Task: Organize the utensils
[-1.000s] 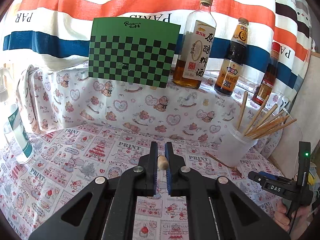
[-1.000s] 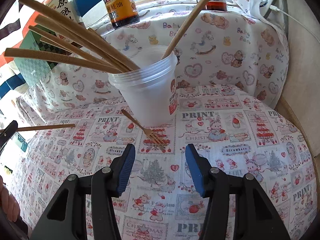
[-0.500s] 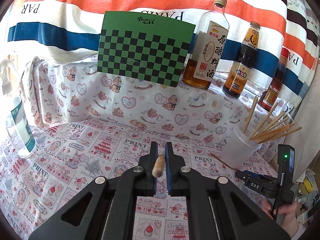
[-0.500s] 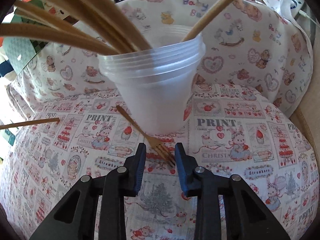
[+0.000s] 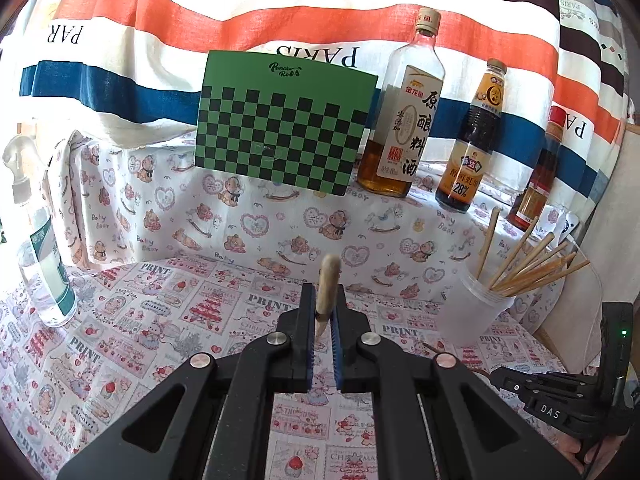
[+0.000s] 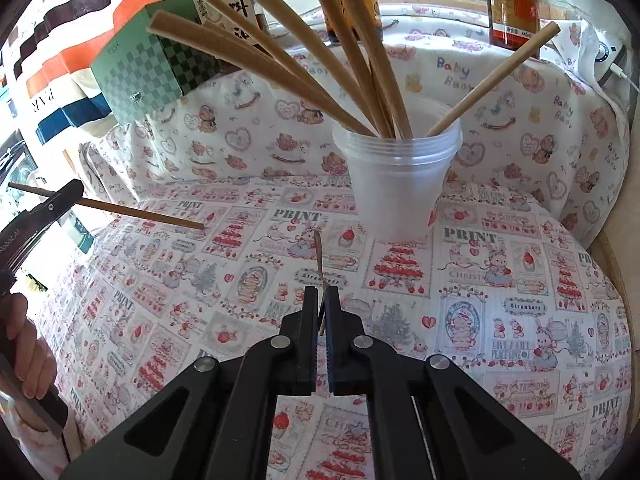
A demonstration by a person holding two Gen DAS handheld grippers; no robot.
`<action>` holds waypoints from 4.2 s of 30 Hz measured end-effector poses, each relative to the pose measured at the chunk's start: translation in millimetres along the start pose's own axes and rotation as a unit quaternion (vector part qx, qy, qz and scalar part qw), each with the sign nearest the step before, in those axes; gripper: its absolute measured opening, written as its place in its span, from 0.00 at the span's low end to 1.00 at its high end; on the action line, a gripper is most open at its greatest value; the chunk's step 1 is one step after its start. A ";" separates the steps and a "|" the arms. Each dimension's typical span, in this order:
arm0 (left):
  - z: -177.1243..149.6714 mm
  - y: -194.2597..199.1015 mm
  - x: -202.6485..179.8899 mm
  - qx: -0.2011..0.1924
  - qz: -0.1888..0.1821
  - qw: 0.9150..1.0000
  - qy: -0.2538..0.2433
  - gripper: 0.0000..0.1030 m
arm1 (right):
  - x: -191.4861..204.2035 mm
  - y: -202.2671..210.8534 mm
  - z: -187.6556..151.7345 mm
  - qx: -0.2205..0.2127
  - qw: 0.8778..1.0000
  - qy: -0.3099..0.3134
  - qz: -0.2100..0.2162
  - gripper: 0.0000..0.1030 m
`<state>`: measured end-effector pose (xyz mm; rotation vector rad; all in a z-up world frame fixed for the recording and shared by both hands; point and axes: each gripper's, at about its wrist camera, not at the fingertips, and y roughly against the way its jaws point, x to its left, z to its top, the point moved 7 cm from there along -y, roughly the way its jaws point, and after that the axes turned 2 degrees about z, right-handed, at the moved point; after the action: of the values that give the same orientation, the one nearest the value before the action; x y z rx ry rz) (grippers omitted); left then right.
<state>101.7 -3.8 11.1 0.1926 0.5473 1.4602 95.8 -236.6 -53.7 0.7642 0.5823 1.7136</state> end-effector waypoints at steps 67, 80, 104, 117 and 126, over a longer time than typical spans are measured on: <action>4.5 14.5 -9.7 -0.022 -0.038 0.999 0.000 0.06 | 0.1 68.2 29.2 -0.135 0.991 0.024 -0.007 0.09; 66.9 35.6 -70.6 -0.052 -0.077 0.996 -0.013 0.06 | -24.4 109.3 56.2 -0.185 0.983 -0.014 -0.009 0.09; 120.7 -51.7 -181.2 -0.061 -0.143 0.988 -0.006 0.06 | -68.8 80.8 149.5 -0.239 0.970 -0.048 0.017 0.06; 90.1 -91.8 -186.6 -0.036 -0.137 0.989 -0.029 0.06 | -78.2 83.2 151.7 -0.213 0.975 -0.056 0.028 0.06; 83.7 -53.6 -182.4 -0.062 -0.138 0.985 -0.079 0.44 | -64.6 125.8 148.9 -0.237 0.970 -0.044 0.028 0.06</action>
<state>185.2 -170.8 102.3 0.1266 0.3367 1.1919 136.5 -332.1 123.5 0.5129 0.0781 1.7663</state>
